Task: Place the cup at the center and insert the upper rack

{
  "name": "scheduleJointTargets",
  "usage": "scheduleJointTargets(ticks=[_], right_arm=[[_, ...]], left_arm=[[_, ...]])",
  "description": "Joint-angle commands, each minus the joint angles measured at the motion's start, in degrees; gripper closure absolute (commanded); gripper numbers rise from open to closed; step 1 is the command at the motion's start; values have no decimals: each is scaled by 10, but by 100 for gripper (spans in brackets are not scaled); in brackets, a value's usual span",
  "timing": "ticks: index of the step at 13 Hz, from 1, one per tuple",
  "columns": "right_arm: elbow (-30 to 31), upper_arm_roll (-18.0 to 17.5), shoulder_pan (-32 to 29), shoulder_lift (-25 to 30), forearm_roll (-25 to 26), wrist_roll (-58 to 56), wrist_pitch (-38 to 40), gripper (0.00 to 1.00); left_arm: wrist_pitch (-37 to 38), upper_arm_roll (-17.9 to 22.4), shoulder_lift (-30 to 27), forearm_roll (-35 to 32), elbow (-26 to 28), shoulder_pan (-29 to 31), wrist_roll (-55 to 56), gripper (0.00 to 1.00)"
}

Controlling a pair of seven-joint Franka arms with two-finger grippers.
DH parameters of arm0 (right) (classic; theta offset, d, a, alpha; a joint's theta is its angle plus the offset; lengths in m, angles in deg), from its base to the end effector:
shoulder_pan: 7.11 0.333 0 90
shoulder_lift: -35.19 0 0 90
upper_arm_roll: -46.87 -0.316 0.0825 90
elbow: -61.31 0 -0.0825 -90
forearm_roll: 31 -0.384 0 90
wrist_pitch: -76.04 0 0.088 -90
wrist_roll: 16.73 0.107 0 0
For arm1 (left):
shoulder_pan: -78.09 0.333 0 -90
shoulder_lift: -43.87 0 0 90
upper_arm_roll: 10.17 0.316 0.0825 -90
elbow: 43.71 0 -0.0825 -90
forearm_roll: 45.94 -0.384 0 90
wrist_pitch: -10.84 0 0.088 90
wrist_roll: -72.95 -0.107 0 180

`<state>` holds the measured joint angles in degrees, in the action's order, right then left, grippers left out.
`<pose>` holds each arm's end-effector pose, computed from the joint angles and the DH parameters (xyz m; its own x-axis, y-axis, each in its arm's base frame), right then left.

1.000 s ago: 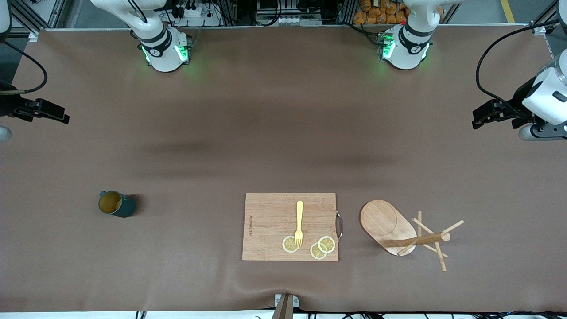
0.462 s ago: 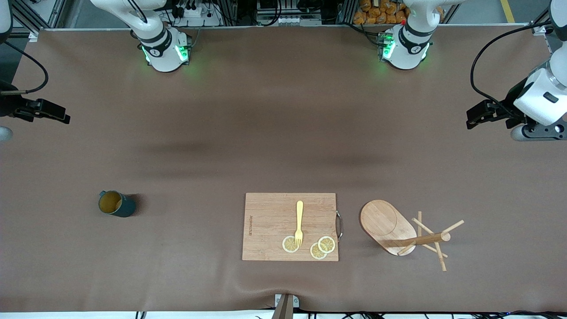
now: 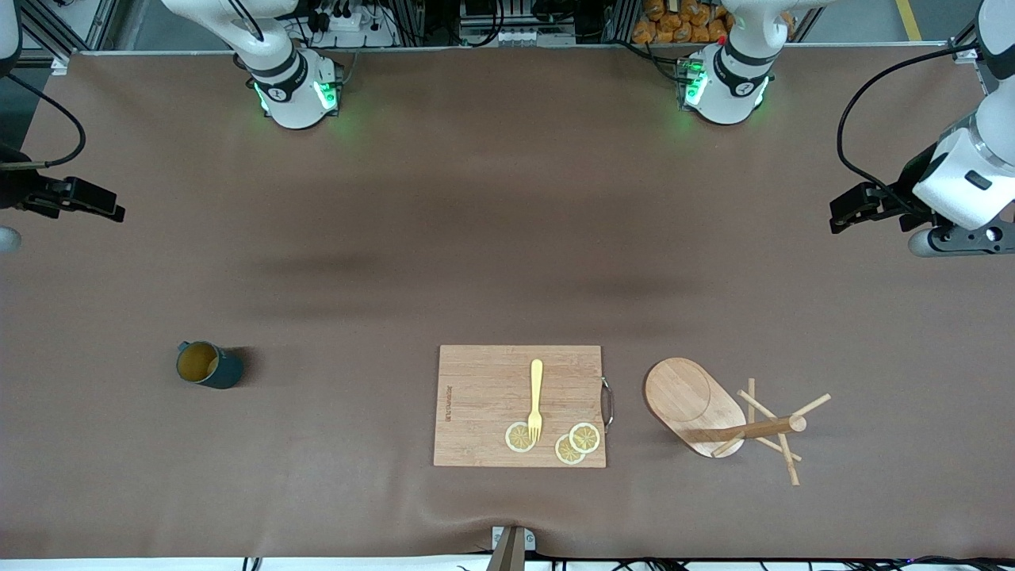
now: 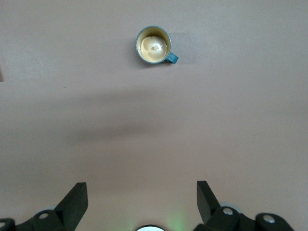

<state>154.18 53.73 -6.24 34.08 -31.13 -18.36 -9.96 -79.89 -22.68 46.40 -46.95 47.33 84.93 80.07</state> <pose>0.5468 -0.0565 0.5849 0.9875 -0.0752 -0.1386 -0.0764 -0.9971 -0.0039 0.5647 -0.0516 0.5928 0.9986 0.0249 -0.0471 0.0243 -0.9996 -0.0140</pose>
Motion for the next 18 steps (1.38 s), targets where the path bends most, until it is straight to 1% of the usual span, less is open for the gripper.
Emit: scheduleJointTargets(ticks=[1,5,8,11,13,15,18], right_arm=[[-4,-2,0,-17,-3,4,-4,0],[2,-2,-2,-94,-3,-8,-99,0],[18,-2,-2,-155,-3,-49,-214,0],[37,-4,1,-212,-3,-54,-325,0],[48,-6,4,-238,-3,-54,-369,0],[48,-7,15,-260,-14,-52,-409,0],[48,-8,22,-285,-36,-52,-435,0]], left_arm=[[6,-3,2,-11,-6,2,12,0],[6,-2,2,-11,-7,4,12,0],[6,-2,5,-11,-7,5,19,0],[6,-3,6,-10,-7,3,50,0],[5,-3,9,-7,-8,-1,72,0],[2,-3,9,-9,-8,-2,92,0],[1,-3,13,-9,-8,-2,96,0]])
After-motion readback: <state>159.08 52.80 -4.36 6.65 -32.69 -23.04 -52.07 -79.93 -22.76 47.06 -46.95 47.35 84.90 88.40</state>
